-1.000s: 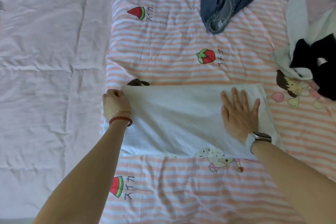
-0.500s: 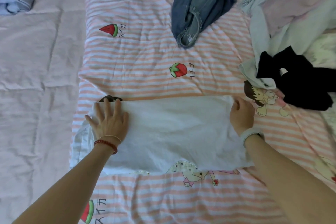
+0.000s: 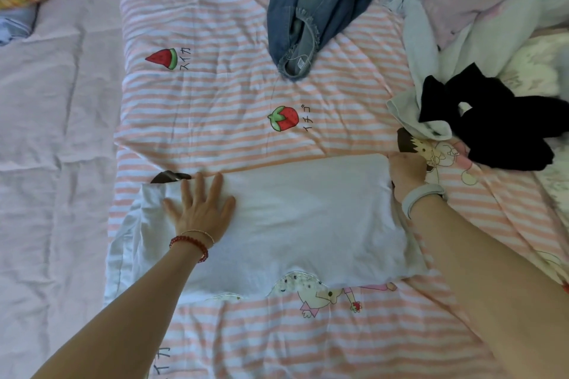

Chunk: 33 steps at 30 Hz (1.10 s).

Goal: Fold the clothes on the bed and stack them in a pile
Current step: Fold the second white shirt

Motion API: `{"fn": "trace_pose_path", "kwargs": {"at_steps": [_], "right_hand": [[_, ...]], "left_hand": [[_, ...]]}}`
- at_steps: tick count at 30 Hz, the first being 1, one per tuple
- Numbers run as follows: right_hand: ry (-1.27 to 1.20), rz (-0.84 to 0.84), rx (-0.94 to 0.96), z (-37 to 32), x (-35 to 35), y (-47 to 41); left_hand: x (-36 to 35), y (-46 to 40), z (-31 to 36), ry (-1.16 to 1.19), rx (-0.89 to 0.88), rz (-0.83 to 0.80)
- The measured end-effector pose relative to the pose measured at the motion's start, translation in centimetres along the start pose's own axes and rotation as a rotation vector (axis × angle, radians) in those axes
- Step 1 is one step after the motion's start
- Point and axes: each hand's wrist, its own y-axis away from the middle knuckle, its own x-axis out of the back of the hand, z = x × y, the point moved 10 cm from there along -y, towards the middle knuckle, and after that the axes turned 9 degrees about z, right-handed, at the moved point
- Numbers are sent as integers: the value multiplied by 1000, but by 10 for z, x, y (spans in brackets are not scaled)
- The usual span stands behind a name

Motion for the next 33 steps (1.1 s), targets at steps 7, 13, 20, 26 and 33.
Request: {"fn": "trace_pose_path", "kwargs": {"at_steps": [7, 13, 20, 26, 33], "right_hand": [[298, -310, 215, 40, 26, 58], [102, -439, 55, 65, 36, 89], [-140, -577, 294, -19, 37, 162], [-32, -864, 592, -79, -50, 307], [296, -1139, 606, -19, -167, 421]], "left_hand": [[19, 72, 68, 37, -285, 197], [-36, 108, 104, -67, -372, 17], [-32, 96, 86, 108, -377, -77], [23, 91, -62, 1413, 445, -126], [7, 105, -128, 1695, 711, -416]]}}
